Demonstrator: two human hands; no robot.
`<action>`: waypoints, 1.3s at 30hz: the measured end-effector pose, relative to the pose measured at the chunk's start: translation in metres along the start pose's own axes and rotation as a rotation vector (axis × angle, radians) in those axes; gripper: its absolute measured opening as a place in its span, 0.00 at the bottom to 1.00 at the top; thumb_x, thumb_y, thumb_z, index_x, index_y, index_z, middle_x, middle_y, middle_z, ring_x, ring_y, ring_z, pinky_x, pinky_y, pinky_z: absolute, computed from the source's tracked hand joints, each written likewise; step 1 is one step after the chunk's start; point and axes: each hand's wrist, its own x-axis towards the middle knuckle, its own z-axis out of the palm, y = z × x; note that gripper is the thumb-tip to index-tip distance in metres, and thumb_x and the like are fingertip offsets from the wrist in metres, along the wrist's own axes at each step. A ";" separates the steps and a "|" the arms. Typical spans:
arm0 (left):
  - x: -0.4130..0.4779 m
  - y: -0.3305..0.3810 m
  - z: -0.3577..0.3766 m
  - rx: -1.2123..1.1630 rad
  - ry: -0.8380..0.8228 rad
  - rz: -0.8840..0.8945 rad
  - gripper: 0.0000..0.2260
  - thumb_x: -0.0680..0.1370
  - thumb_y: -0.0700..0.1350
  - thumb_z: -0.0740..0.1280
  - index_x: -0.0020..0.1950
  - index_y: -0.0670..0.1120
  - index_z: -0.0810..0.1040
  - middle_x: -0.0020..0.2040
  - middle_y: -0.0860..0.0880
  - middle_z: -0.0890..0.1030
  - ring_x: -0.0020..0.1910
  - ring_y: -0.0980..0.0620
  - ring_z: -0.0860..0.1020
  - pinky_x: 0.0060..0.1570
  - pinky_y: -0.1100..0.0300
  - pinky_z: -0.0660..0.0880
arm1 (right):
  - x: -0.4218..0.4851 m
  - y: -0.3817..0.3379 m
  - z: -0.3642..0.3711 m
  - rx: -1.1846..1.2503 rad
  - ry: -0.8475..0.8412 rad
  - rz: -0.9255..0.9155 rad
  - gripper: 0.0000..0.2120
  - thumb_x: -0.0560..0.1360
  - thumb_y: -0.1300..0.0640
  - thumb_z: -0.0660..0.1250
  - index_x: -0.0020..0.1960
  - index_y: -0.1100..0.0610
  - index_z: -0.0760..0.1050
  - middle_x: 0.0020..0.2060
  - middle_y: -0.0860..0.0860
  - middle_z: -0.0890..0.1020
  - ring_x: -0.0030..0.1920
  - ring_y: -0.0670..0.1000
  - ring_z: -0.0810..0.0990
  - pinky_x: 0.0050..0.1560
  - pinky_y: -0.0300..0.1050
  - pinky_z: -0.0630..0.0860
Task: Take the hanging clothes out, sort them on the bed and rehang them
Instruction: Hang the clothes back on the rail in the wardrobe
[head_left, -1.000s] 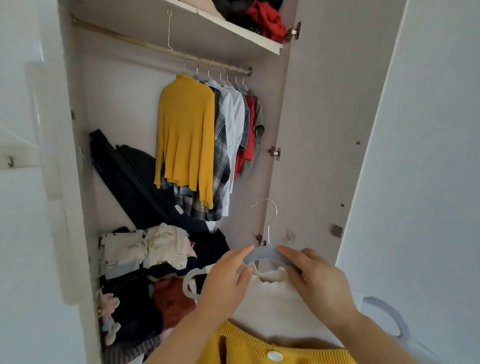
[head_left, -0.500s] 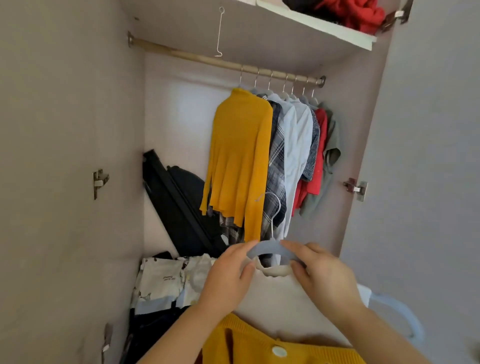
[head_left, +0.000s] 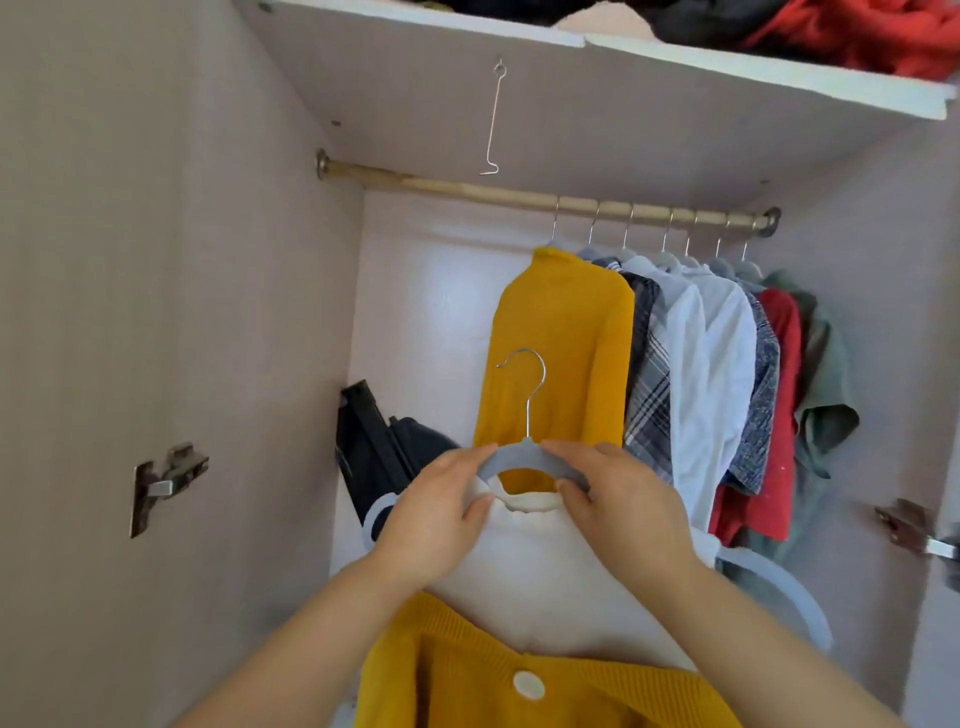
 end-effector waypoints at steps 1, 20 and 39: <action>0.015 -0.007 0.000 0.018 0.007 0.014 0.23 0.78 0.44 0.63 0.72 0.52 0.63 0.69 0.53 0.69 0.66 0.56 0.67 0.61 0.71 0.56 | 0.016 0.001 0.004 -0.001 0.008 -0.008 0.19 0.78 0.53 0.58 0.67 0.39 0.66 0.52 0.47 0.76 0.50 0.50 0.76 0.43 0.45 0.75; 0.281 -0.118 -0.043 0.183 0.194 0.078 0.24 0.78 0.46 0.61 0.73 0.51 0.59 0.70 0.49 0.65 0.67 0.49 0.67 0.63 0.55 0.67 | 0.324 0.028 0.021 -0.217 0.312 0.029 0.09 0.74 0.58 0.63 0.53 0.52 0.76 0.48 0.53 0.77 0.48 0.58 0.77 0.41 0.47 0.74; 0.348 -0.126 -0.022 0.352 0.283 0.073 0.25 0.78 0.48 0.61 0.74 0.52 0.58 0.71 0.50 0.65 0.68 0.49 0.65 0.64 0.56 0.65 | 0.416 0.079 0.060 -0.213 0.306 -0.067 0.14 0.73 0.62 0.60 0.55 0.52 0.76 0.51 0.53 0.75 0.51 0.58 0.77 0.44 0.47 0.74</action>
